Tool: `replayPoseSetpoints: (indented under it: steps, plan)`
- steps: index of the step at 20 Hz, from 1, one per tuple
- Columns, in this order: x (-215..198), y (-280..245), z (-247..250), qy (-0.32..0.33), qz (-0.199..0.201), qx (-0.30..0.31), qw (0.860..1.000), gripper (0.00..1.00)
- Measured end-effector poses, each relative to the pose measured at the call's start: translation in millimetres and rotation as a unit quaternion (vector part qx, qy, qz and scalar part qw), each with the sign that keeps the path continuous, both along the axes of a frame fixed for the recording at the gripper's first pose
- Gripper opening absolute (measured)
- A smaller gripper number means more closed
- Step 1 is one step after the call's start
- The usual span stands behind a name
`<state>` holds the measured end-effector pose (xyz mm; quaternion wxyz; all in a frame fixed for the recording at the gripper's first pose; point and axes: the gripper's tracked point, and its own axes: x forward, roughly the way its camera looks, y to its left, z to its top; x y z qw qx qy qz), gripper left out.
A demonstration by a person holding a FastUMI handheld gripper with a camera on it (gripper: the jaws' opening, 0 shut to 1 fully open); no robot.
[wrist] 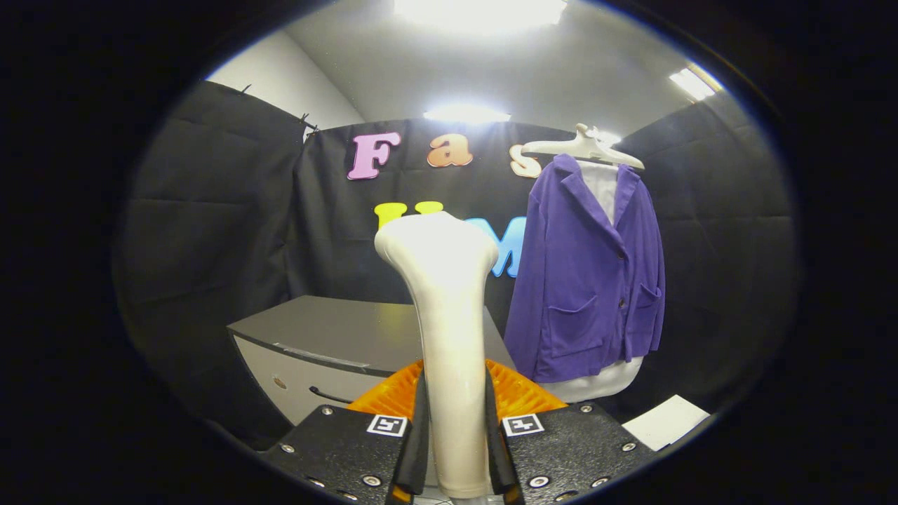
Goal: Iron the clothes twice with a garment steamer, once on the left side and once on the right side.
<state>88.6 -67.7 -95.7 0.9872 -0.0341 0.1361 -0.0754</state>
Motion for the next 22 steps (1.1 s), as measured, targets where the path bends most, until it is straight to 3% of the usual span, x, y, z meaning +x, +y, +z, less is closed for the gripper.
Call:
replayPoseSetpoints:
  steps: [11, 22]
  plan:
    - [60, -62, 68, -0.067, -0.068, -0.022, 0.995, 0.35]
    - [153, -132, 138, -0.130, -0.123, -0.043, 0.983, 0.35]
